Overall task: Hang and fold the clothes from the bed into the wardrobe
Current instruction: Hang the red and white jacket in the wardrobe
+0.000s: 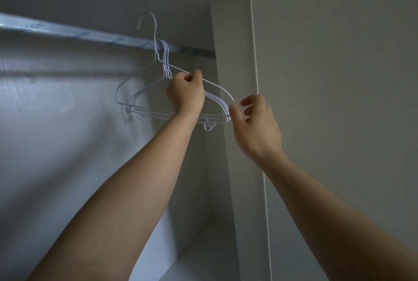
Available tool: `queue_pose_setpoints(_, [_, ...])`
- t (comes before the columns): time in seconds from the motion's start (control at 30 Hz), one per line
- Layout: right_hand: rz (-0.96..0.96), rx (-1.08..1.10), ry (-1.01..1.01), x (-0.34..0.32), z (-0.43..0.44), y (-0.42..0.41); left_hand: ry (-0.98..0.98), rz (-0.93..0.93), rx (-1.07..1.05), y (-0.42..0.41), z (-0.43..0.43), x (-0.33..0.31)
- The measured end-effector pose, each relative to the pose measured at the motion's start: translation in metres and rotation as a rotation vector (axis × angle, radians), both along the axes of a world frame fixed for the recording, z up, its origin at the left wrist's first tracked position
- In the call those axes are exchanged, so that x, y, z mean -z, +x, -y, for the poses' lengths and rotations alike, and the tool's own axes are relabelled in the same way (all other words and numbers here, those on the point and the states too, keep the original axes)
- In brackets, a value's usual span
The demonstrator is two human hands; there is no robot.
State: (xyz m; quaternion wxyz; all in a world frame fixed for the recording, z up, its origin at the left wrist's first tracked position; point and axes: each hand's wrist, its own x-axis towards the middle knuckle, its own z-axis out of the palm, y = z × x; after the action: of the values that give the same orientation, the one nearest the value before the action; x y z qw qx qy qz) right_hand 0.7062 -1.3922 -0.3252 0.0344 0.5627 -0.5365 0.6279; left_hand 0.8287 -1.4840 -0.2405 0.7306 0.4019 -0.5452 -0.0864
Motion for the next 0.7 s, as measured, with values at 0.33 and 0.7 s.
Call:
queue_pose_setpoints(0.33, [0.291,-0.098,-0.088,0.042,-0.024,-0.016,0.104,-0.218,0.471,-0.028,-0.082,0.089])
queue_pose_setpoints(0.7, [0.263,0.192,0.199,0.032,-0.091,-0.109,0.755,-0.514,0.787,-0.087,-0.147,0.146])
